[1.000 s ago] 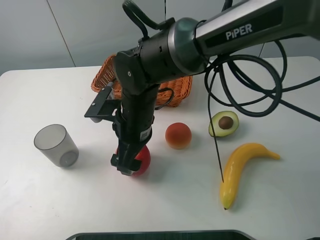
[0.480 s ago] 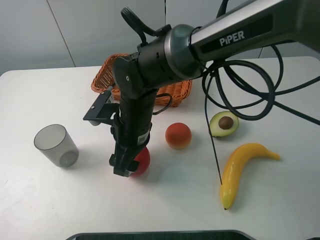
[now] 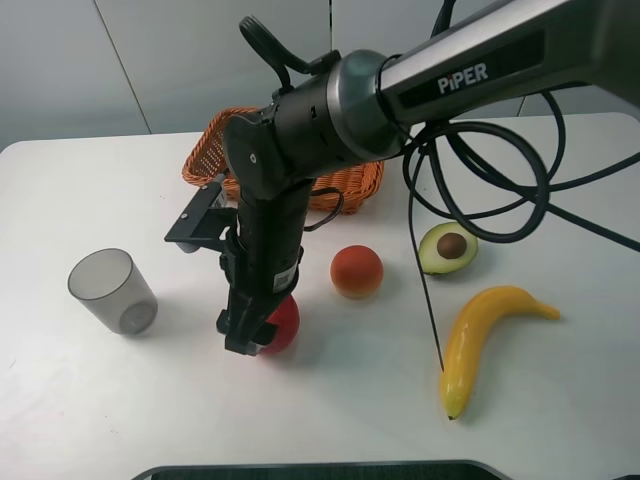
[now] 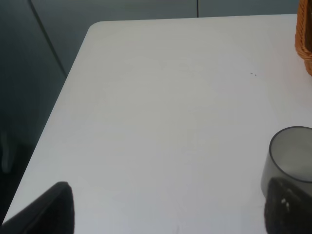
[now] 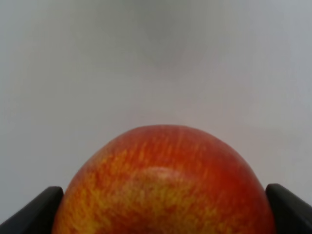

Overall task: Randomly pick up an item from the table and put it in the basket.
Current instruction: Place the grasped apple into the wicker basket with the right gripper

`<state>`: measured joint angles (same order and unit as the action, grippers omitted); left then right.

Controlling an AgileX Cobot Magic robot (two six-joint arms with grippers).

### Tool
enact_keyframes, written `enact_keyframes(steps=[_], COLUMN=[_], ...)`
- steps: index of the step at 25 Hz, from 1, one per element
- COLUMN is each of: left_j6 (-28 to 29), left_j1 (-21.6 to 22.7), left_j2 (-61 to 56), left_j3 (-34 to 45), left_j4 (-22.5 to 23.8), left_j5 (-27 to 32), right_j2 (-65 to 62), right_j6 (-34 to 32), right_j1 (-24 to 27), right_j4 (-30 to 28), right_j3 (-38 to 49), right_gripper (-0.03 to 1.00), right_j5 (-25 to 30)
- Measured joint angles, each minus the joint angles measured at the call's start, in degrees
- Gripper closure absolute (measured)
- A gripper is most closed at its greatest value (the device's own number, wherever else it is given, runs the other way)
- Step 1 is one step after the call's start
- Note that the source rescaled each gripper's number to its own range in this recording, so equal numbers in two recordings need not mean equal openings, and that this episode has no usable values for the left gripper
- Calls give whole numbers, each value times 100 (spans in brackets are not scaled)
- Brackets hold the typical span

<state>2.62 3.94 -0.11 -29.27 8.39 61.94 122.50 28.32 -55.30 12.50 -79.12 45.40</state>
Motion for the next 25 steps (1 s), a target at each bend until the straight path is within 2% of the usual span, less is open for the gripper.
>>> enact_keyframes(steps=[7,11,19,21,25], left_j6=[0,0,0,0,0], left_j1=[0,0,0,0,0], left_j2=[0,0,0,0,0], left_j3=[0,0,0,0,0], left_j4=[0,0,0,0,0], left_j5=[0,0,0,0,0], right_j2=[-24,-288,-620,-620,-620], right_j6=[0,-88,-902,-982,-1102], right_j1=[0,48,755,983,1432], right_j4=[0,25,34,34,-73], right_j3=[-36,-341,-1305,-1414,-1422], right_gripper=[95,95,95,95,95], right_j5=[11,234,402,171,-639])
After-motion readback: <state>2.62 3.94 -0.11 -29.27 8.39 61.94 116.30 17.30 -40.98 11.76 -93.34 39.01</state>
